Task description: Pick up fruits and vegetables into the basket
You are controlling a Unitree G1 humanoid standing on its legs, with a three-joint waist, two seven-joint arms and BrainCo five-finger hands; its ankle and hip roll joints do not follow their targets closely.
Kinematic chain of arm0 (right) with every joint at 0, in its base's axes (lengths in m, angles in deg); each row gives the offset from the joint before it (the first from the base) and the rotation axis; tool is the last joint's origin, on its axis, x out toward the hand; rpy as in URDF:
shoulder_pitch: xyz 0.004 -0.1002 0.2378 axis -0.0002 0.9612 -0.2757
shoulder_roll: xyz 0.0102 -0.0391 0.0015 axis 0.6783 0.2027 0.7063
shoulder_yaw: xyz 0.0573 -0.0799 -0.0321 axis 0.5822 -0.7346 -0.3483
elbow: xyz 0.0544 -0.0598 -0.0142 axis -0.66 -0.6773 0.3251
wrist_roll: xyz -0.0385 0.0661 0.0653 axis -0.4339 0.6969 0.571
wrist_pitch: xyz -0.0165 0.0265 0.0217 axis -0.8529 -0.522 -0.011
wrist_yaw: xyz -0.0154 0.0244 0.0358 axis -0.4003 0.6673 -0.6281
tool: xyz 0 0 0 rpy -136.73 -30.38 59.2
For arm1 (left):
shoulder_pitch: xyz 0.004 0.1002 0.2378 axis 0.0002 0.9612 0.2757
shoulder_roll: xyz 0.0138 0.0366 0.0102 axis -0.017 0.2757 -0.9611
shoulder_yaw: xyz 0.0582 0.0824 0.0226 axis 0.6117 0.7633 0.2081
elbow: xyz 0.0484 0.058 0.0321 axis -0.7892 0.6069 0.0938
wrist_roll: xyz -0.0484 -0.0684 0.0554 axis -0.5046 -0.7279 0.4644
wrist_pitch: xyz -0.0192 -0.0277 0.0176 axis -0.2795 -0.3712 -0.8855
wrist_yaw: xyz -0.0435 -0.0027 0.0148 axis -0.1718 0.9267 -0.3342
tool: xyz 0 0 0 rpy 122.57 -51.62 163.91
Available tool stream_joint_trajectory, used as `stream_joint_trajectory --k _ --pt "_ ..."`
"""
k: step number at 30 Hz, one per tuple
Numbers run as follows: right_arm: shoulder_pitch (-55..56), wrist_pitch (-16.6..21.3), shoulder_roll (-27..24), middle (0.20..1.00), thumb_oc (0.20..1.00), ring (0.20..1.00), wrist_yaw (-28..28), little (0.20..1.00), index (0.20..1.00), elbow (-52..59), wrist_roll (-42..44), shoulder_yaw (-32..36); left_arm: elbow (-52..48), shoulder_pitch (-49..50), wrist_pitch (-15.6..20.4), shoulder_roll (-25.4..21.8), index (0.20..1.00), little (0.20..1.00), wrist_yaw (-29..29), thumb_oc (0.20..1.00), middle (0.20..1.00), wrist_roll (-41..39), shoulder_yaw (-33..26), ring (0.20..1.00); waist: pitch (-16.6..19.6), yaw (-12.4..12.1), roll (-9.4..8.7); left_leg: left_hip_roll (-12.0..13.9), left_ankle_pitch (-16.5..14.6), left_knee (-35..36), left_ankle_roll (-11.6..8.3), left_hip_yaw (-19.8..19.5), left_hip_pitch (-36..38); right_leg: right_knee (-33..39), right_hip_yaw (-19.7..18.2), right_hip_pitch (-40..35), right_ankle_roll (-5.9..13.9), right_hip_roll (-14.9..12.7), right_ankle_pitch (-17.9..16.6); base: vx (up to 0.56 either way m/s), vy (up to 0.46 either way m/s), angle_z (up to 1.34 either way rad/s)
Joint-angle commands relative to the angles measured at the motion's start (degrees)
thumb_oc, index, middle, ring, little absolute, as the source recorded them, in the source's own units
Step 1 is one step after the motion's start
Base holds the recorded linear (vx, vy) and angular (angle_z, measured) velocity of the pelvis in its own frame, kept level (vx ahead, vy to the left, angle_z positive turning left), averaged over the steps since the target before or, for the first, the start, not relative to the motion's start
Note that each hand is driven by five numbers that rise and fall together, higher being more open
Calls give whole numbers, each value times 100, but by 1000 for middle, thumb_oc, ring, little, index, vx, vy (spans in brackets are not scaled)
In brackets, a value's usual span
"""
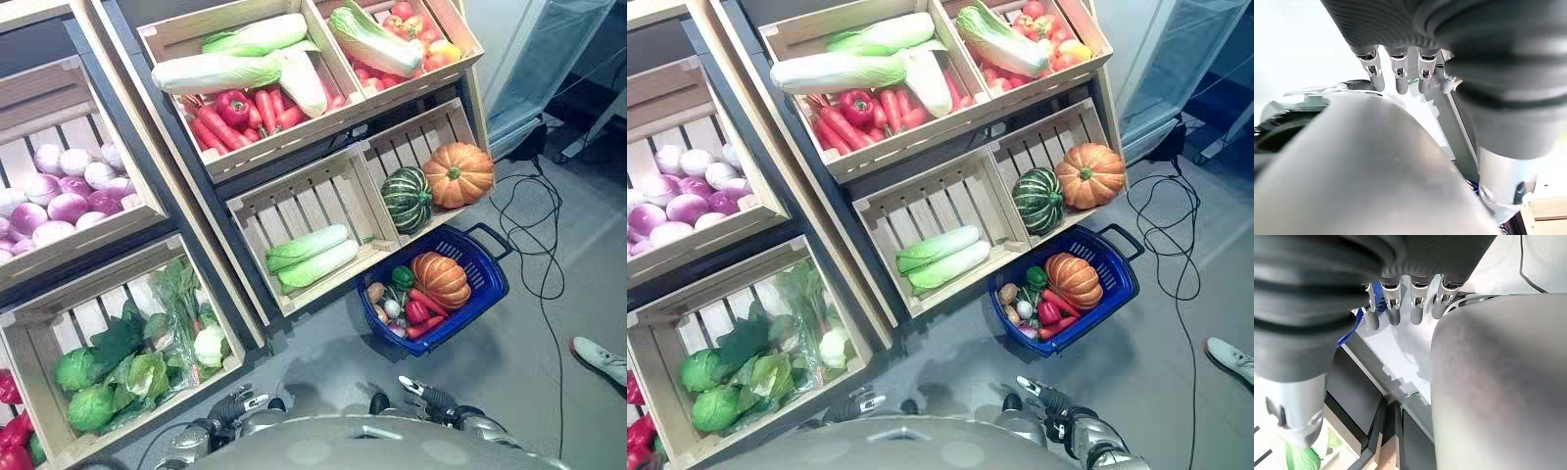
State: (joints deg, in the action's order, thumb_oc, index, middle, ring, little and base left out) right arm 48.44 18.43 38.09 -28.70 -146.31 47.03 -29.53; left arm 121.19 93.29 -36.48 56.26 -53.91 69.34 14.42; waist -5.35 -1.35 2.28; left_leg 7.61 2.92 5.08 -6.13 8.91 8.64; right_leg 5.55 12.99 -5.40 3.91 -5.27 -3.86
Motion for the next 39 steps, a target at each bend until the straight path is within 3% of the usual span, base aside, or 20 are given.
stream_joint_trajectory --k 1,5,9,18,23,24,27,28,31,34,37,39 --pt "-322 46 217 1000 1000 1000 27 1000 1000 -417 -127 -51 334 -471 156 92 1000 1000 12 1000 1000 82 62 1000 -208 47 -171 -136 -312 -21 213 -50 -154 -190 226 -194 362 -414 324 316 377 47" --pt "-324 106 214 1000 1000 1000 27 1000 1000 -420 -144 -29 355 -468 184 95 1000 1000 -57 1000 1000 2 19 1000 -209 40 -180 -138 -318 -21 216 -51 -151 -195 228 -196 361 -412 327 0 0 0" --pt "-314 314 223 1000 1000 1000 -107 1000 1000 -366 -147 -48 336 -442 442 103 1000 1000 32 1000 1000 -1 22 1000 -212 32 -200 -132 -310 -23 208 -51 -157 -199 230 -194 367 -410 323 0 0 0" --pt "-358 1220 113 1000 1000 1000 -336 1000 1000 147 326 -39 -223 -412 1691 -46 1000 1000 619 1000 1000 -110 13 1000 -309 -4 -242 -120 -310 -36 205 -104 -246 -262 193 -84 375 -412 335 0 0 0" --pt "-176 1511 -62 1000 1000 1000 -442 1000 1000 1226 626 74 -1578 -286 2015 -370 1000 1000 786 1000 1000 -9 -85 1000 -392 3 -283 -109 -308 -37 219 -110 -311 -284 144 12 379 -405 316 -1 -12 1" --pt "-39 1422 -135 1000 1000 1000 -544 1000 1000 1827 673 118 -2260 -168 1922 -527 1000 1000 736 1000 1000 -80 -126 1000 -417 19 -284 -106 -300 -35 223 -108 -332 -289 130 40 384 -405 309 0 0 0" --pt "328 1505 -278 1000 1000 1000 -611 1000 1000 2951 723 265 -3410 190 2055 -868 1000 1000 409 1000 1000 -450 -281 1000 -438 64 -276 -100 -281 -26 235 -109 -369 -304 112 97 389 -404 306 24 2 -4" --pt "663 1515 -339 1000 1000 1000 -693 1000 1000 3781 676 392 -4167 464 2108 -1063 1000 1000 234 1000 1000 -691 -475 1000 -438 96 -272 -98 -272 -26 240 -105 -397 -319 100 130 391 -409 315 46 11 0" --pt "1009 1721 -399 1000 1000 1000 -774 1000 1000 4579 531 557 -4944 737 2282 -1226 1000 1000 36 1000 1000 -976 -718 1000 -423 137 -266 -89 -256 -27 241 -90 -437 -369 99 182 401 -429 346 59 12 0" --pt "1271 2031 -516 1000 1000 1000 -900 1000 1000 5372 459 744 -5852 929 2679 -1440 1000 1000 -28 1000 1000 -1130 -961 1000 -430 167 -254 -80 -239 -41 240 -99 -530 -497 73 302 406 -459 424 63 1 2" --pt "1307 2172 -636 1000 1000 1000 -1113 1000 1000 5747 370 765 -6274 869 2834 -1565 1000 1000 254 1000 1000 -897 -979 1000 -463 184 -240 -70 -232 -76 243 -115 -608 -678 44 439 396 -474 500 28 -6 0" --pt "1220 2215 -799 1000 1000 1000 -1409 1000 1000 6133 354 772 -6644 651 2892 -1716 1000 1000 820 1000 1000 -418 -931 1000 -563 214 -220 -63 -218 -173 237 -139 -768 -903 -2 660 366 -485 578 0 0 0"
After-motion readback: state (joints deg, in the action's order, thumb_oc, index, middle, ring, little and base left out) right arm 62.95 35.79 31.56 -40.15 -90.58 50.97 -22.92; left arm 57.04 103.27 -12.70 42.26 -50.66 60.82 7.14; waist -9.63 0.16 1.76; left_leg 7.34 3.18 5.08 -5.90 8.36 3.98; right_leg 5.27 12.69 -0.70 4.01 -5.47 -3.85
